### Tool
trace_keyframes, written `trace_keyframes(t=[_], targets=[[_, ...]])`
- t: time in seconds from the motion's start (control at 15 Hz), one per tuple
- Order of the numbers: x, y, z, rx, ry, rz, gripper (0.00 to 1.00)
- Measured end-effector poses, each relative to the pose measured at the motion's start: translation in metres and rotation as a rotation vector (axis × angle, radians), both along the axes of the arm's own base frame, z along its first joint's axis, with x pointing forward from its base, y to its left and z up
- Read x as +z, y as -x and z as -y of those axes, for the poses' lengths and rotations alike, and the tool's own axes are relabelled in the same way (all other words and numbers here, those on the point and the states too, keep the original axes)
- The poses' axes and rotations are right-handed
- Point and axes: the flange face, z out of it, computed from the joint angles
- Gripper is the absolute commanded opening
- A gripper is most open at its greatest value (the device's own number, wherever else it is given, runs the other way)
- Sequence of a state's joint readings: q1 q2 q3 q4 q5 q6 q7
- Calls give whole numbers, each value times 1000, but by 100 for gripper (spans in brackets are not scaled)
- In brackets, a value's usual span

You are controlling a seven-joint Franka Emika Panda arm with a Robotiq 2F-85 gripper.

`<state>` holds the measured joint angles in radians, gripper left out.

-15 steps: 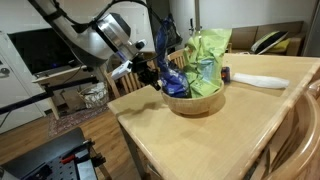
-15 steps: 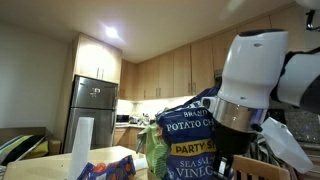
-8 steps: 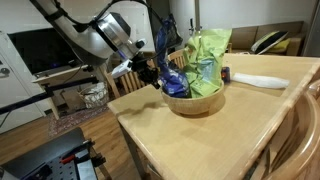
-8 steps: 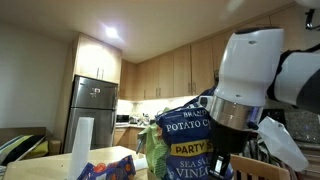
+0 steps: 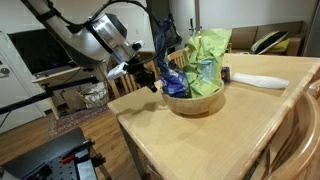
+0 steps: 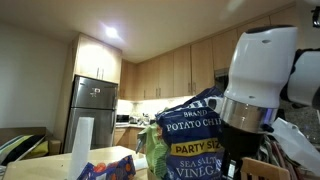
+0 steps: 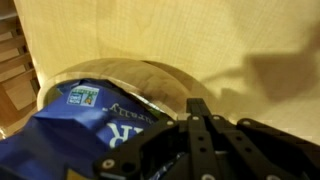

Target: Place the potato chips bag in the bowl then move the bowl to the middle of the table

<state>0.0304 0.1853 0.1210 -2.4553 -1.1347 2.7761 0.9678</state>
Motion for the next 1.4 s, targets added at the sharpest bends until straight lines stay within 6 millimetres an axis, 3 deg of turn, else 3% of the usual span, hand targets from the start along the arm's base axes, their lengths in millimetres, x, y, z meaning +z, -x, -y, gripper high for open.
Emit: trace_keyframes(t=[0.27, 0.67, 1.4], targets=[[-1, 15, 25, -46, 5, -17, 0], [-10, 17, 64, -123, 3, -37, 0], [-18, -6, 63, -67, 8, 4, 0]])
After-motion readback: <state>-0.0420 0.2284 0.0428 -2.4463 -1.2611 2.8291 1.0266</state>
